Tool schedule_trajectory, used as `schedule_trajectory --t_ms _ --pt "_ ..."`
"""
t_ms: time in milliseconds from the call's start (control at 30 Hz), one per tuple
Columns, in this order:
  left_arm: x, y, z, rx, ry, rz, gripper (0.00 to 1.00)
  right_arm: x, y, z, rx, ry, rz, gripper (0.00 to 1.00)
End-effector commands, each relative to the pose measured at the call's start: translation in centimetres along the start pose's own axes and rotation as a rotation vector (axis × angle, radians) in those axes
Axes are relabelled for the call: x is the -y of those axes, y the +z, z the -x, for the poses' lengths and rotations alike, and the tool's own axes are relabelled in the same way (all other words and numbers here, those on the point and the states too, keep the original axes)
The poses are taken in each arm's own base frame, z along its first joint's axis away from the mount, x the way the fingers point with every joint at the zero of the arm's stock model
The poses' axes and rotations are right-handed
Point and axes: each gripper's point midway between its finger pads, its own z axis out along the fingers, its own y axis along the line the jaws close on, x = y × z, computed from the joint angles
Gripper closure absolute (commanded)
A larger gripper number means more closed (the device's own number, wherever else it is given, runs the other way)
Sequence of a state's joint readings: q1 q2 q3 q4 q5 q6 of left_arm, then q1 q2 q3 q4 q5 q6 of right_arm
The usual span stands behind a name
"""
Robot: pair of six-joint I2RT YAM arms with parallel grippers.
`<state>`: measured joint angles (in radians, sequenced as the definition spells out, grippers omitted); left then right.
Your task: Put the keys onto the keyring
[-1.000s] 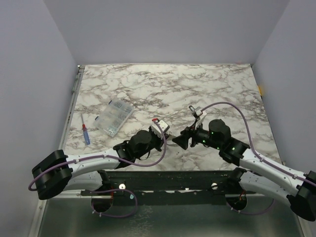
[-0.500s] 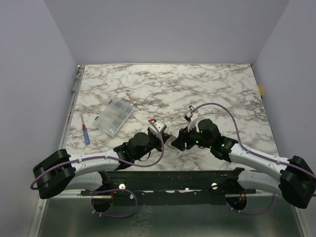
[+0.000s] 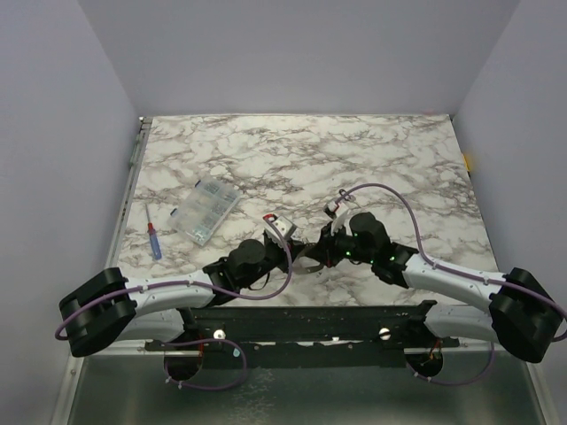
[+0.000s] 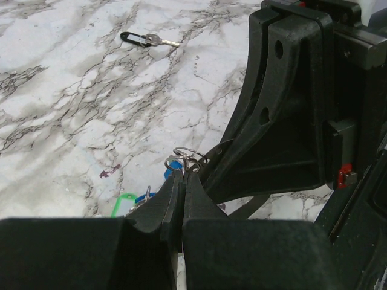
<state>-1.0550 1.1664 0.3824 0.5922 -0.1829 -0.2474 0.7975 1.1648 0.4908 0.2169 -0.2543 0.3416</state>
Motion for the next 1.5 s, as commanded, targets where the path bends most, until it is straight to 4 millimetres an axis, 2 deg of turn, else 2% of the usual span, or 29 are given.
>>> schedule_trajectory --t_ms 0,33,100,200,233,300,367,500,700,800,933,1033,1133,1300,1467 --pt "0.9 -0.4 1.3 0.054 -0.022 -0.052 0.99 -0.5 0.1 1.5 0.039 -0.042 0.017 0.99" --pt "0.9 -0.6 1.2 0.051 -0.019 -0.052 0.92 -0.5 0.0 1.7 0.043 -0.045 0.015 0.99" --pt "0.8 -1.0 1.4 0.036 -0.014 -0.046 0.7 -0.7 -0.2 2.1 0.048 -0.053 0.017 0.99" --pt "0.6 -1.8 2.8 0.024 0.005 -0.027 0.42 -1.2 -0.9 2.6 0.053 -0.066 0.026 0.99" --pt "0.6 -2.3 3.3 0.014 0.02 -0.022 0.36 -1.5 -1.2 2.9 0.057 -0.072 0.032 0.99" --pt "0.4 -3.2 4.3 -0.016 0.061 -0.011 0.31 -1.9 -1.9 3.6 0.069 -0.087 0.042 0.99" --pt "0.4 -4.1 6.0 -0.027 0.087 0.0 0.31 -2.6 -2.7 4.3 0.089 -0.103 0.058 0.99" --pt "1.1 -5.8 7.4 -0.111 0.151 -0.035 0.31 -4.1 -3.9 5.4 0.114 -0.118 0.113 0.99" --pt "-1.3 -8.2 8.1 -0.222 0.315 0.055 0.42 -7.1 -5.7 5.6 0.133 -0.136 0.266 0.99" --pt "0.3 -8.9 8.4 -0.239 0.376 -0.064 0.44 -9.0 -7.3 6.1 0.196 -0.184 0.367 0.99" --pt "1.5 -9.9 10.8 -0.2 0.439 -0.139 0.37 -8.1 -9.5 8.9 0.418 -0.124 0.285 0.99" --pt "2.3 -10.4 11.6 -0.178 0.493 -0.198 0.34 -8.9 -10.7 10.0 0.514 -0.102 0.329 0.99" --pt "3.8 -10.5 11.7 -0.155 0.55 -0.3 0.32 -10.2 -10.4 9.5 0.472 -0.123 0.401 0.99" --pt "5.9 -10.4 12.0 -0.095 0.58 -0.421 0.32 -11.0 -10.7 9.4 0.447 -0.141 0.442 0.99" --pt "5.6 -9.4 10.7 -0.106 0.579 -0.415 0.33 -11.6 -10.9 9.2 0.421 -0.177 0.473 0.99"
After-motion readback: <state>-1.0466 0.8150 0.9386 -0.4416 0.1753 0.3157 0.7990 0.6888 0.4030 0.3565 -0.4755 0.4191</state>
